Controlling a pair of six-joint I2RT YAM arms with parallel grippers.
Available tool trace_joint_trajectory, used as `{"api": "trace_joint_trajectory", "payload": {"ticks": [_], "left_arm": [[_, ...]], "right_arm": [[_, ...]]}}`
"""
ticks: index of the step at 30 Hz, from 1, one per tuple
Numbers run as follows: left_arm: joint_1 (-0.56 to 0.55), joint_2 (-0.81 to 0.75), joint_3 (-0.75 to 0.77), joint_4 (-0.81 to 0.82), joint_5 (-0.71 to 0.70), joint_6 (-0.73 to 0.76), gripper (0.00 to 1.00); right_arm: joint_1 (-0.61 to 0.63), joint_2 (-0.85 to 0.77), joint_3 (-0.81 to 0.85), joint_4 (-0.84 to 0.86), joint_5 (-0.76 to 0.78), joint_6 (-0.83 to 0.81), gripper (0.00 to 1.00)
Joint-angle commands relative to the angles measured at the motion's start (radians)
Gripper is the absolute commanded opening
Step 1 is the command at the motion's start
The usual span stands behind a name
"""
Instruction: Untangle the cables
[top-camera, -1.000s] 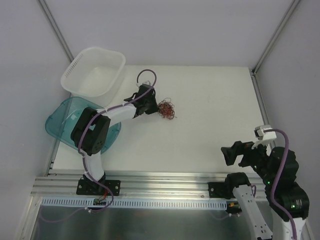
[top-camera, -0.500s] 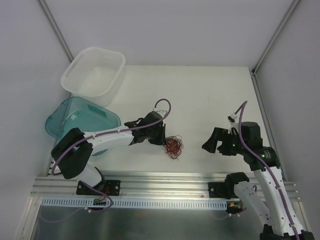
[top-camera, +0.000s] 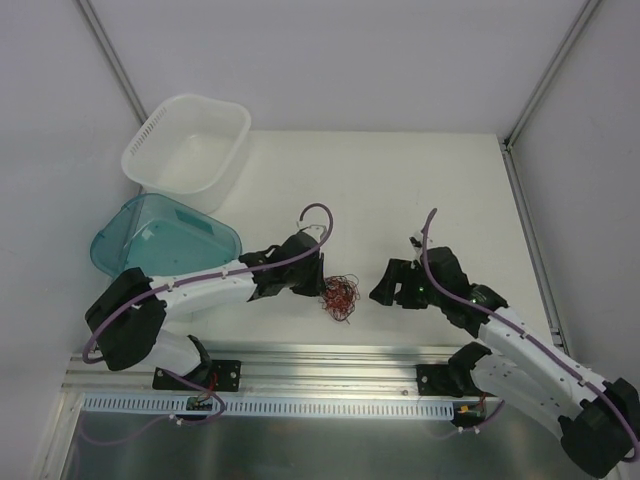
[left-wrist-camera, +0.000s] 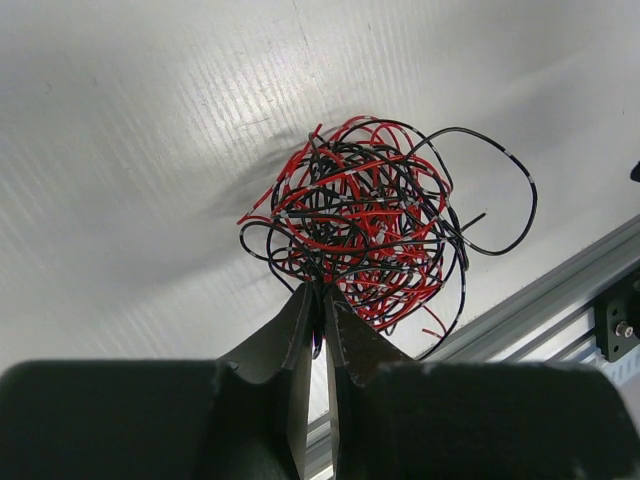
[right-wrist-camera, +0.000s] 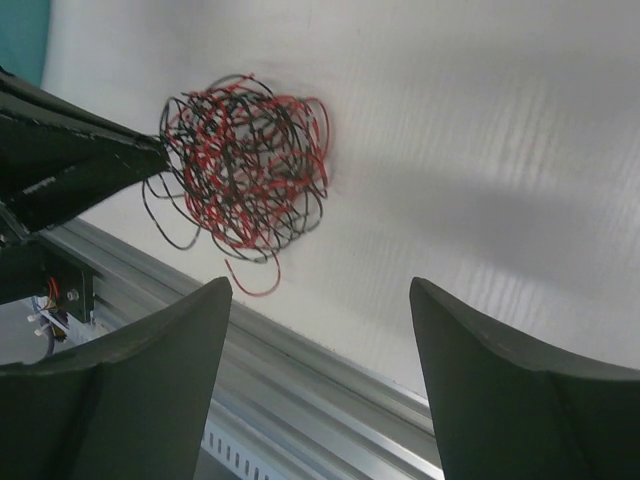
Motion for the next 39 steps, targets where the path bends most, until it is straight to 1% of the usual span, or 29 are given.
{"api": "trace_joint_trajectory", "payload": {"ticks": [1, 3, 4, 7, 9, 15, 18, 20, 22, 23, 24, 26, 27, 29, 30, 34, 35, 37, 38, 39], "left_arm": [[-0.024, 0.014, 0.012, 0.009, -0.032, -0.043, 0.08], [-0.030, 0.026, 0.024, 0.009, -0.035, -0.061, 0.08], [-0.041, 0.031, 0.033, 0.011, -0.035, -0.067, 0.08], [-0.054, 0.046, 0.040, 0.011, -0.064, -0.095, 0.09], [-0.065, 0.058, 0.043, 0.011, -0.078, -0.117, 0.09], [-0.093, 0.071, 0.046, 0.011, -0.098, -0.124, 0.08], [-0.094, 0.063, 0.032, 0.011, -0.108, -0.135, 0.07], [-0.094, 0.048, 0.021, 0.014, -0.113, -0.141, 0.07], [-0.096, 0.040, 0.009, 0.012, -0.119, -0.149, 0.07], [-0.096, 0.026, 0.004, 0.014, -0.122, -0.156, 0.07], [-0.096, 0.022, -0.006, 0.015, -0.127, -0.160, 0.07], [-0.096, 0.005, -0.019, 0.015, -0.130, -0.164, 0.07], [-0.097, 0.002, -0.023, 0.017, -0.131, -0.166, 0.07], [-0.097, -0.014, -0.040, 0.017, -0.141, -0.170, 0.07], [-0.097, -0.018, -0.045, 0.018, -0.147, -0.172, 0.07], [-0.096, -0.057, -0.078, 0.018, -0.174, -0.187, 0.06], [-0.096, -0.063, -0.078, 0.018, -0.177, -0.183, 0.06], [-0.097, -0.092, -0.085, 0.018, -0.185, -0.172, 0.06], [-0.097, -0.104, -0.089, 0.018, -0.188, -0.169, 0.07], [-0.097, -0.118, -0.097, 0.018, -0.194, -0.169, 0.13]], "right_arm": [[0.057, 0.054, 0.008, 0.229, 0.074, 0.064, 0.75], [0.069, 0.098, 0.006, 0.264, 0.066, 0.080, 0.72], [0.080, 0.113, 0.005, 0.302, 0.063, 0.083, 0.68], [0.112, 0.161, -0.001, 0.356, 0.058, 0.090, 0.64], [0.129, 0.199, -0.001, 0.361, 0.065, 0.089, 0.62], [0.179, 0.288, -0.011, 0.451, 0.075, 0.115, 0.57], [0.228, 0.318, -0.021, 0.482, 0.113, 0.129, 0.55], [0.239, 0.333, -0.026, 0.484, 0.129, 0.130, 0.53], [0.248, 0.335, -0.031, 0.482, 0.146, 0.132, 0.46], [0.248, 0.331, -0.034, 0.478, 0.146, 0.132, 0.42], [0.247, 0.327, -0.035, 0.467, 0.179, 0.129, 0.34], [0.247, 0.307, -0.040, 0.455, 0.195, 0.130, 0.29], [0.247, 0.298, -0.043, 0.438, 0.213, 0.130, 0.20], [0.248, 0.273, -0.041, 0.406, 0.236, 0.123, 0.10], [0.247, 0.241, -0.034, 0.371, 0.264, 0.112, 0.01], [0.247, 0.148, -0.001, 0.237, 0.351, 0.060, 0.01], [0.248, 0.131, 0.002, 0.214, 0.351, 0.052, 0.01], [0.248, 0.071, 0.022, 0.137, 0.406, 0.035, 0.01], [0.247, 0.048, 0.037, 0.110, 0.423, 0.029, 0.01], [0.247, 0.029, 0.048, 0.059, 0.446, 0.023, 0.01]]}}
